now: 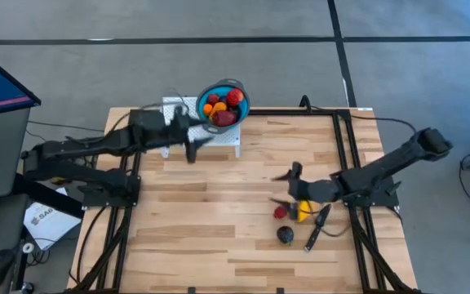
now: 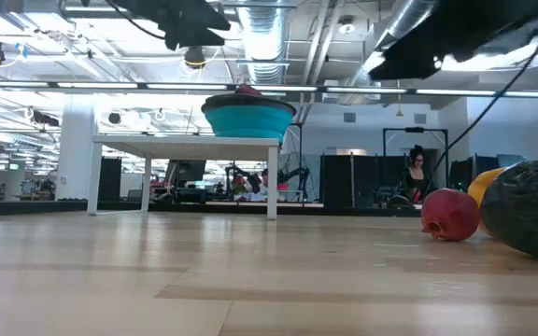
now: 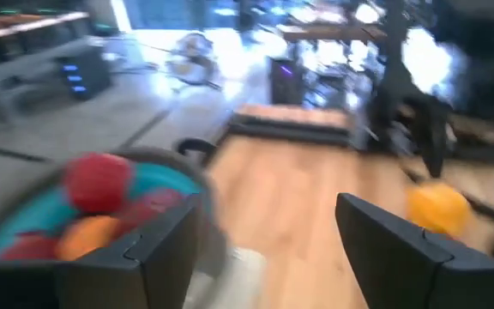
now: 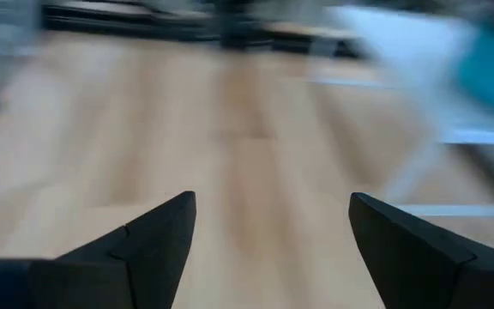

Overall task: Pick & Place Fruit
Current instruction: Put the red pomegranate into the blue strainer bowl

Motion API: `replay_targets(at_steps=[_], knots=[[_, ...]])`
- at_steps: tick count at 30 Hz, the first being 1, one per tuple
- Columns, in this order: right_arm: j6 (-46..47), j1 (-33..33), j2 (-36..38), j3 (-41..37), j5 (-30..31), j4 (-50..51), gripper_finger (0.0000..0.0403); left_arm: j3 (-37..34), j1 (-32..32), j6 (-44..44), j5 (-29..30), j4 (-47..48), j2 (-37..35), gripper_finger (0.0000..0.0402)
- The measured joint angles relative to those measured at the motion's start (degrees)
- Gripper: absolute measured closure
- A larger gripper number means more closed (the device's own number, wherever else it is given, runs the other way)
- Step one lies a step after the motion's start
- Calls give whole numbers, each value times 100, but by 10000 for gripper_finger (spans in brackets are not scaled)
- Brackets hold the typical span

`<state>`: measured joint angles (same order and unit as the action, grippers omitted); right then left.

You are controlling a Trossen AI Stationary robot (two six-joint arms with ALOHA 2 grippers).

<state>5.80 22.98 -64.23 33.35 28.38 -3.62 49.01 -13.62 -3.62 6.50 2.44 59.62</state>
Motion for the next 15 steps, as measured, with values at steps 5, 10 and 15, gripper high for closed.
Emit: replay_targets(at_steps=[5,10,15], knots=[[449,221,372,1,-1289,791,101,-469,823,-250,-1,-300,231,163],[623,269,23,27,-1608,1258,101,-998,1361,-54,64,-1439,646,180],[554,77,-604,559,-1701,2365,101,-1239,1592,257,79,-2383,1194,192]])
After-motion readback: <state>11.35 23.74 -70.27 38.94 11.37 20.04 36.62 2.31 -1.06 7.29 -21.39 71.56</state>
